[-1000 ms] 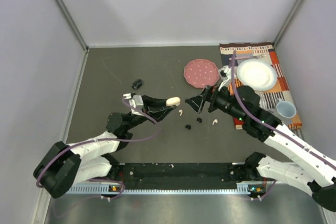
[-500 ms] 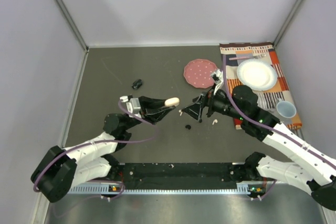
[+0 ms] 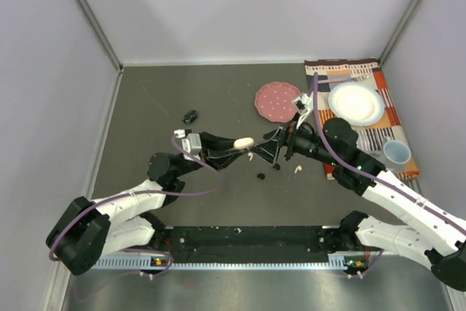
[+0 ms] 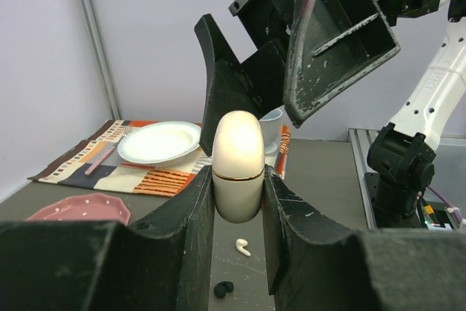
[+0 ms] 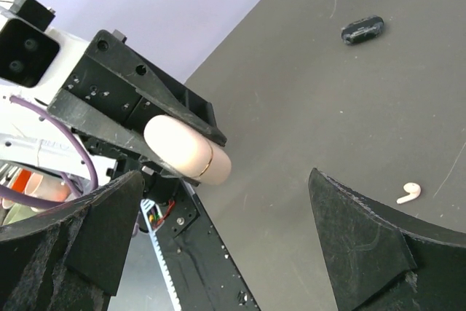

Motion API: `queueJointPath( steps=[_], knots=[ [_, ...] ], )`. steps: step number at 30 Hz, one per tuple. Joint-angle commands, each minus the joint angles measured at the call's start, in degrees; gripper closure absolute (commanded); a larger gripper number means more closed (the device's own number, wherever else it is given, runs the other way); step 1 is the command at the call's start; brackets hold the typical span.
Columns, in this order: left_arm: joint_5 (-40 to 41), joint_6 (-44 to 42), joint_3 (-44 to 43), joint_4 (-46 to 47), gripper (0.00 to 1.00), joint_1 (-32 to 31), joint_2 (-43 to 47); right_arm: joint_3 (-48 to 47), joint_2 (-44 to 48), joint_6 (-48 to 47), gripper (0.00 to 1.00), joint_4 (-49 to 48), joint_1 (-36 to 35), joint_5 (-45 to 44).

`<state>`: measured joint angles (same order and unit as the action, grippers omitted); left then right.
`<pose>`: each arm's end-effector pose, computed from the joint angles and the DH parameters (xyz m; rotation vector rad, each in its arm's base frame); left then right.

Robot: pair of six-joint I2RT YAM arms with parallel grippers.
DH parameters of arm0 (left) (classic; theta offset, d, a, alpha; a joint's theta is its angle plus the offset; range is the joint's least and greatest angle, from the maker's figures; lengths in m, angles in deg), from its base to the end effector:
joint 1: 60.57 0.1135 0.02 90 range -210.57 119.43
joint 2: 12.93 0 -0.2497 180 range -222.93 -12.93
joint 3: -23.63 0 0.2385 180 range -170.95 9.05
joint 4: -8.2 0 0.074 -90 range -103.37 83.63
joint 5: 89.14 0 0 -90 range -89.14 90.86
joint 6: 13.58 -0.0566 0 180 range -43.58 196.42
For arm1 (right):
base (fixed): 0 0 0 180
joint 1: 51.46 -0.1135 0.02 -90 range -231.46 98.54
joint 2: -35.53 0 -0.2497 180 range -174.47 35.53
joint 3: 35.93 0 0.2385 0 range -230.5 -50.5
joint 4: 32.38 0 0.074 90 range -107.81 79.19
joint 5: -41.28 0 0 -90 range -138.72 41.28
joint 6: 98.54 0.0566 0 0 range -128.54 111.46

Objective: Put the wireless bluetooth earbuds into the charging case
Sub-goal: Open the charging case.

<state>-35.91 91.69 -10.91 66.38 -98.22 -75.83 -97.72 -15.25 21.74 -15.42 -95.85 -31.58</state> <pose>0.1532 -0.1610 0.2818 0.8132 0.9346 -1.1461 0.1481 0.1684 0.3392 -0.4659 1.7649 1.2053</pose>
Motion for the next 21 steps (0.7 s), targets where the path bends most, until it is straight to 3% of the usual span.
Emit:
queueJointPath(
  steps=[1,21],
  knots=[
    [-1.72,0.99,-2.71,1.87,1.00,-0.50,-0.30,0.90,-0.80,1.18,0.05,-3.45,0.08,-1.41],
    [-8.31,2.05,-3.32,3.54,1.00,-1.20,0.75,1.61,-0.55,3.03,0.04,-3.27,0.17,-7.56]
  ],
)
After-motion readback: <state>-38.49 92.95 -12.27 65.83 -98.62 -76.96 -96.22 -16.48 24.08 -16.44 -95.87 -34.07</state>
